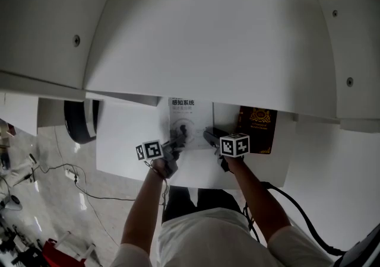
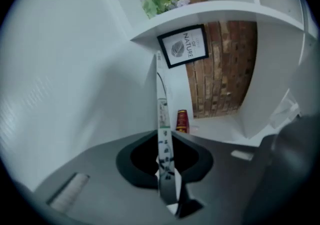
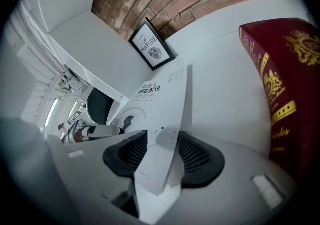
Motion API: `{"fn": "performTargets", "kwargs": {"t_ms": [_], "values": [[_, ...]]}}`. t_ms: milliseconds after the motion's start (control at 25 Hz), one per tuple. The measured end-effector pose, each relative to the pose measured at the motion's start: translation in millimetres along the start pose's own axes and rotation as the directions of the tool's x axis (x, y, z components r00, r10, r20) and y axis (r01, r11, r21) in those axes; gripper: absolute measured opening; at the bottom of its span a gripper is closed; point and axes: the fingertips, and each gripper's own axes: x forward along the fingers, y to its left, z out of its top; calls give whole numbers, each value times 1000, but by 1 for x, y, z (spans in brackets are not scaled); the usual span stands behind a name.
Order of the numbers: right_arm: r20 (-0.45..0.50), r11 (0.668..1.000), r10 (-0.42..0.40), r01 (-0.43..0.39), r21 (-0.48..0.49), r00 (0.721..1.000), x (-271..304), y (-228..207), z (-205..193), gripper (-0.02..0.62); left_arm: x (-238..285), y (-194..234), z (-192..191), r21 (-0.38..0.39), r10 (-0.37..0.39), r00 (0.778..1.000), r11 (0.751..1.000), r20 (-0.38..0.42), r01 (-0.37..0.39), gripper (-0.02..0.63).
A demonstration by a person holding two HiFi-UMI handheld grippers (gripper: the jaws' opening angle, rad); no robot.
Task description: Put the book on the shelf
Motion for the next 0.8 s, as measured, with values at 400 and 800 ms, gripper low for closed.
{"fn": "performTargets", "kwargs": {"t_ms": [400, 800], "values": [[18, 991, 75, -76, 114, 997, -23, 5, 3, 292, -8, -23, 4, -86, -114, 993, 990, 23, 115, 53], [106, 799, 363, -368, 476, 926, -21, 34, -4, 357, -14, -48, 3, -209, -203, 978, 955, 51, 209, 54]]}}
